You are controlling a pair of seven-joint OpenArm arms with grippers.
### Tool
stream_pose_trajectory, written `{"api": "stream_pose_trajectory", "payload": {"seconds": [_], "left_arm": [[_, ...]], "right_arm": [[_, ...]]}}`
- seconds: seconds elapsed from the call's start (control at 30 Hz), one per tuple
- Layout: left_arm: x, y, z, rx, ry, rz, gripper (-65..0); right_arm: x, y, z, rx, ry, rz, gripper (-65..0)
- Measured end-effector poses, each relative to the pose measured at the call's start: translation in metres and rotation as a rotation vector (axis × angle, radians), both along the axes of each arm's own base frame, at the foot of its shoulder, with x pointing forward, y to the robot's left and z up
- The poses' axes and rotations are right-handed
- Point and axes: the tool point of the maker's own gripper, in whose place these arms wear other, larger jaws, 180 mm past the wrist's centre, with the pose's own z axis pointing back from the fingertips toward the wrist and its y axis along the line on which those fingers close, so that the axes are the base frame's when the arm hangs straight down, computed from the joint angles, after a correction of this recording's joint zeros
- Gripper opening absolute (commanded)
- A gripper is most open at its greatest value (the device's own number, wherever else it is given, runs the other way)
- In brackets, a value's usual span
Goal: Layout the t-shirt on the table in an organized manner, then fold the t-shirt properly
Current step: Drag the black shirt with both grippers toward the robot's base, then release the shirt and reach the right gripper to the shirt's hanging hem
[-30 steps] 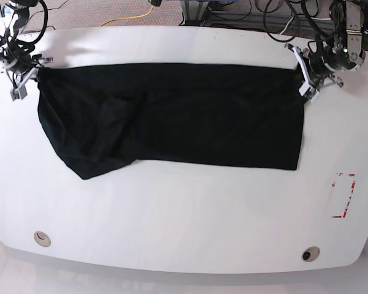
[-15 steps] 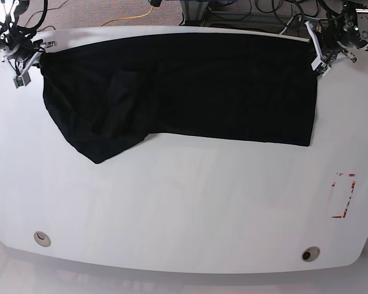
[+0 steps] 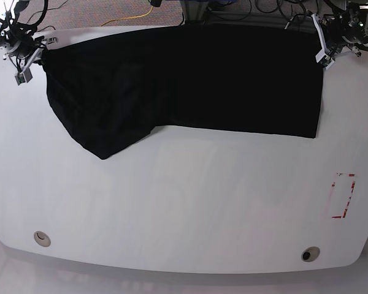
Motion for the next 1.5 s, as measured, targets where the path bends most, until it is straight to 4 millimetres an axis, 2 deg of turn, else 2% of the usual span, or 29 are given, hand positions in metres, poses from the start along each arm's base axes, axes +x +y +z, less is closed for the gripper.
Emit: {"api": "stream_pose_trajectory", "payload": {"seconds": [0.17,0.3,0.57,0.7,0.83,1.03,1.23,1.37,1.5], "left_arm": [[-0.003,0.010,-0.001,0.048,0.024,0.007,-36.7],[0.002,0.016,0.001,0.077,0.033,0.010,-33.5],[0.045,0.014,0.012,0.059,-0.091,0.019,-33.2],[0.061,0.020,0.020,0.077,-0.121,-0.001,-33.2],[0.085,0.033,0.035,0.126,-0.154,-0.010,-33.2],[0.112,0.036,0.052,0.133,-0.224,-0.022,-33.2],[0.117,0.052,0.062,0.192,-0.229,-0.037,-33.2],[0.116,0.051,0.061,0.188,-0.226,-0.037,-33.6],[0.107,0.049,0.056,0.176,-0.201,-0.039,-33.8]], "right_arm": [[-0.004,0.000,0.002,-0.035,0.024,0.023,-23.0],[-0.007,0.006,0.002,-0.032,0.020,0.020,-16.8],[-0.015,0.016,0.006,-0.066,0.075,0.052,-15.9],[-0.016,0.011,0.017,-0.096,0.076,0.042,-15.7],[-0.008,-0.001,0.036,-0.158,0.048,0.042,-15.7],[0.018,0.004,0.052,-0.175,-0.028,0.069,-15.7],[0.033,-0.001,0.060,-0.202,-0.009,0.065,-15.7],[0.047,-0.006,0.070,-0.223,-0.029,0.065,-15.7],[0.051,-0.007,0.072,-0.225,-0.037,0.067,-15.7]]}}
